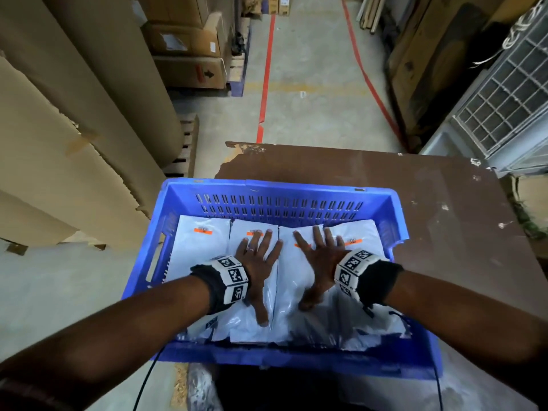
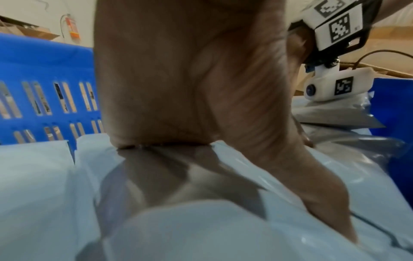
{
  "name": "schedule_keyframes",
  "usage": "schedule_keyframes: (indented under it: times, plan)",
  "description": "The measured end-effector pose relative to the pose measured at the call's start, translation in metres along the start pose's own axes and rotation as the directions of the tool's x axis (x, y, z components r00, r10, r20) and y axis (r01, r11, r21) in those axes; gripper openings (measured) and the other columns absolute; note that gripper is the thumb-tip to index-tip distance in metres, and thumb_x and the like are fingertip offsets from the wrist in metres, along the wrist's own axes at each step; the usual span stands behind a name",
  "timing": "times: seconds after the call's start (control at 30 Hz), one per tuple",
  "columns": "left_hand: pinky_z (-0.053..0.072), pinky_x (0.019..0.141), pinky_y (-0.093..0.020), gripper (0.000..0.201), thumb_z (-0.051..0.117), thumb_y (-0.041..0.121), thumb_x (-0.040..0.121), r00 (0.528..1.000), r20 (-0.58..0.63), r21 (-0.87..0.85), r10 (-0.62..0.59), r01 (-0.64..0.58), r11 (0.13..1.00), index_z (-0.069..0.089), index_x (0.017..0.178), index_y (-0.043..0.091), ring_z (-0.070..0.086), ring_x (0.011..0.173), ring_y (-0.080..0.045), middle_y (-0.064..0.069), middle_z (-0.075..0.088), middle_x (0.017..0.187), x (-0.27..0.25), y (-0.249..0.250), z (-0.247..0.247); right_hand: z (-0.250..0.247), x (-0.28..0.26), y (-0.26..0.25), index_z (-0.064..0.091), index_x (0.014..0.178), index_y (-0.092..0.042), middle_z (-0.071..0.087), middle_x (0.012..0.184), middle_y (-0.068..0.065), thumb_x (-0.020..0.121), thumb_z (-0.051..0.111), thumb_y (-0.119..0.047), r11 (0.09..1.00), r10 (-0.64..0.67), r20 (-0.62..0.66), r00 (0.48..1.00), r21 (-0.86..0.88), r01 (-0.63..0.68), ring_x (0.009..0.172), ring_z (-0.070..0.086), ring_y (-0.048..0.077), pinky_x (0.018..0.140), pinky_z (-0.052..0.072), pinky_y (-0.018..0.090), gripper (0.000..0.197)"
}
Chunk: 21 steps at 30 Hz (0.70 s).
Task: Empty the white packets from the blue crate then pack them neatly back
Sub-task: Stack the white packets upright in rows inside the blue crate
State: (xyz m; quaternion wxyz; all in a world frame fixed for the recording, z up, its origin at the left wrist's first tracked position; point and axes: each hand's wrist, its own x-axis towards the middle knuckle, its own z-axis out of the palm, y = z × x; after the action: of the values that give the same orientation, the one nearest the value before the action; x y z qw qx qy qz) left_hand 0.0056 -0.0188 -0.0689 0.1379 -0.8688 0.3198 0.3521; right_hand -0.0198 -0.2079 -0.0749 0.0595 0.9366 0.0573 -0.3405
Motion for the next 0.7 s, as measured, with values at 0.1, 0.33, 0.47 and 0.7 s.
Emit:
schedule_keyframes:
  times: [0.1, 0.33, 0.47, 0.7]
  plan:
    - [-0.017, 0.113, -0.060, 0.176, 0.074, 0.087, 0.029, 0.999, -0.030, 0.034, -0.031, 0.032, 0.999, -0.037, 0.145, 0.016, -0.034, 0.139, -0.044, -0.019, -0.041, 0.151, 0.009, 0.003, 0.009, 0.015, 0.008, -0.005, -0.015, 0.154, -0.035, -0.015, 0.162, 0.021, 0.088, 0.064, -0.051, 0.997, 0.057, -0.117, 0.991, 0.048, -0.052, 0.150, -0.009, 0.040, 0.120, 0.007, 0.058, 0.105]
    - [-0.010, 0.115, -0.061, 0.173, 0.072, 0.088, 0.034, 0.997, -0.047, 0.085, -0.064, 0.068, 0.994, -0.036, 0.145, 0.012, -0.031, 0.140, -0.047, -0.021, -0.037, 0.152, 0.008, 0.010, 0.009, 0.007, 0.009, 0.004, -0.018, 0.152, -0.037, -0.022, 0.161, 0.016, 0.050, 0.085, -0.068, 0.982, -0.029, 0.052, 0.998, 0.191, 0.018, 0.148, -0.013, 0.044, 0.117, 0.003, 0.066, 0.148]
    - [-0.007, 0.118, -0.058, 0.170, 0.072, 0.087, 0.038, 1.000, 0.007, 0.038, -0.024, 0.024, 0.999, -0.035, 0.146, 0.012, -0.029, 0.142, -0.044, -0.021, -0.035, 0.154, -0.003, 0.005, -0.010, -0.028, -0.012, 0.019, -0.019, 0.154, -0.036, -0.018, 0.162, 0.015, 0.049, 0.083, -0.073, 0.988, -0.099, 0.087, 0.991, 0.128, 0.088, 0.150, -0.013, 0.039, 0.118, 0.010, 0.062, 0.150]
    - [-0.012, 0.118, -0.056, 0.168, 0.072, 0.087, 0.038, 0.991, -0.038, 0.034, 0.132, -0.130, 0.991, -0.034, 0.147, 0.016, -0.033, 0.141, -0.038, -0.016, -0.042, 0.151, -0.007, 0.023, -0.076, -0.064, -0.058, 0.078, -0.008, 0.157, -0.031, -0.001, 0.165, 0.009, 0.049, 0.089, -0.063, 0.999, -0.040, 0.164, 0.986, 0.028, 0.036, 0.152, 0.006, 0.026, 0.121, 0.020, 0.048, 0.148]
